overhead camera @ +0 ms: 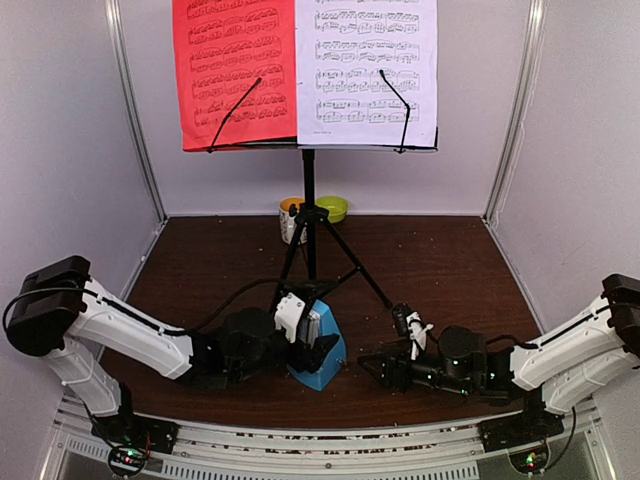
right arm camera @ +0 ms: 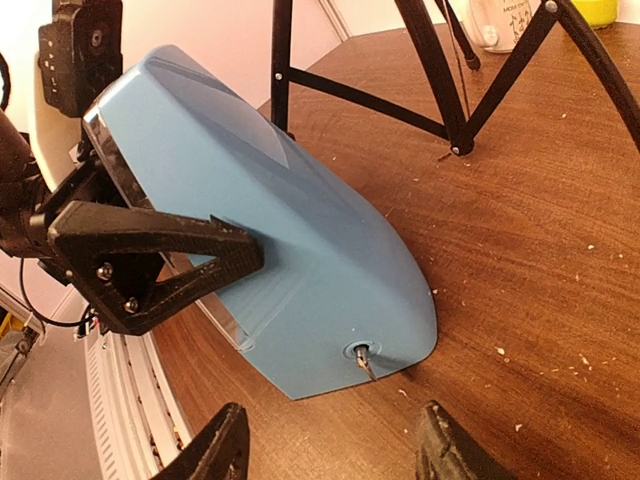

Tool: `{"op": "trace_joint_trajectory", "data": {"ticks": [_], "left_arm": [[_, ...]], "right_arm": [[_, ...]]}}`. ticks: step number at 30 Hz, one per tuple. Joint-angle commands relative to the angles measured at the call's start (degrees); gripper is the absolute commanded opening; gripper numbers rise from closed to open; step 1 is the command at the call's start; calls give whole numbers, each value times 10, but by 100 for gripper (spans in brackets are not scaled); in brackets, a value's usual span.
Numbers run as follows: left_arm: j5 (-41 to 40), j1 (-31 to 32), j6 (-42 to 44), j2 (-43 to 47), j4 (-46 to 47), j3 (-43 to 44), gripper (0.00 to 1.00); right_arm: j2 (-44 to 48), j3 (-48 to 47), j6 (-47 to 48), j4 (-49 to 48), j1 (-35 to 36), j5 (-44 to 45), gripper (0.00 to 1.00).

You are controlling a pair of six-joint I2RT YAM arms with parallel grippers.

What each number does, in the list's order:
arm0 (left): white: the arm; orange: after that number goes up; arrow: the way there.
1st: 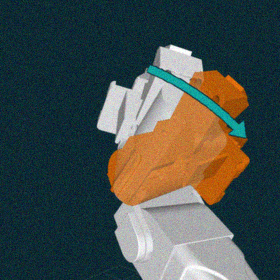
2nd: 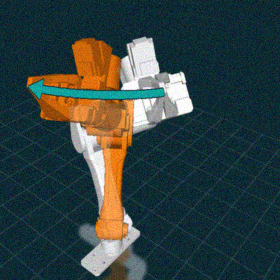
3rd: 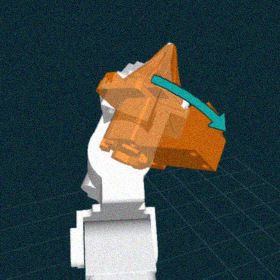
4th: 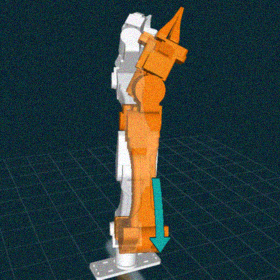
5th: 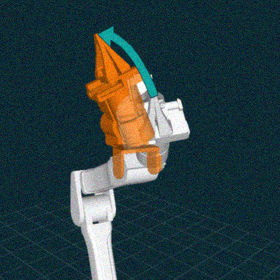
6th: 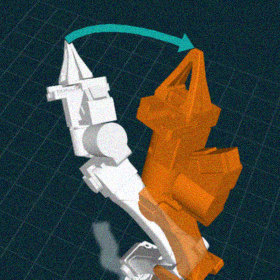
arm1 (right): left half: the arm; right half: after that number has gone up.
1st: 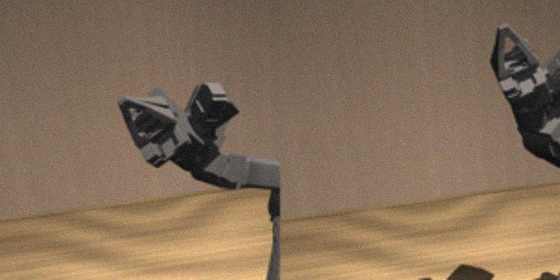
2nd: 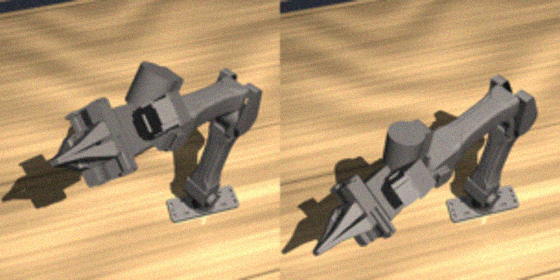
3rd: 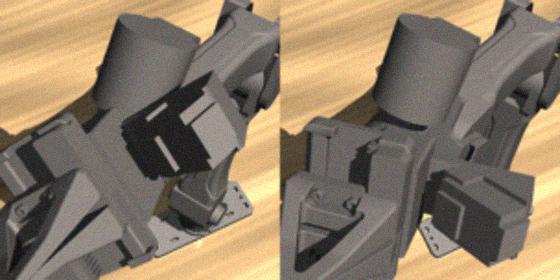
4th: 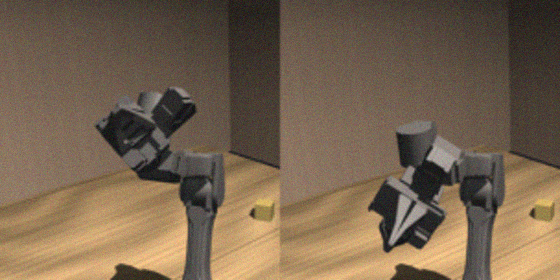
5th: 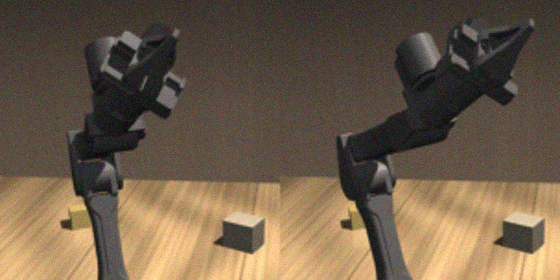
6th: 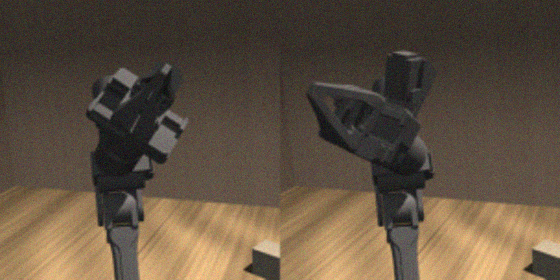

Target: Set up the instrument practice props

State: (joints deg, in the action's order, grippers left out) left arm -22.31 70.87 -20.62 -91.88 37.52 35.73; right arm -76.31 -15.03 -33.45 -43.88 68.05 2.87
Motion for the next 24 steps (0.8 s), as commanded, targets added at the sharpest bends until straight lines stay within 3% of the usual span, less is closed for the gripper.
{"op": "trace_joint_trajectory", "data": {"ticks": [1,4,10,24], "left_arm": [[25,-2,26,-17,23,36,77],[25,-2,32,-19,19,45,71],[9,5,53,11,5,53,46],[-32,37,119,98,-40,96,27]], "right_arm": [[-9,8,-4,-30,-6,13,58],[-17,5,-3,-33,-6,14,60],[-26,1,-1,-34,-7,27,60],[-64,-10,-18,-103,-5,-10,60]]}}
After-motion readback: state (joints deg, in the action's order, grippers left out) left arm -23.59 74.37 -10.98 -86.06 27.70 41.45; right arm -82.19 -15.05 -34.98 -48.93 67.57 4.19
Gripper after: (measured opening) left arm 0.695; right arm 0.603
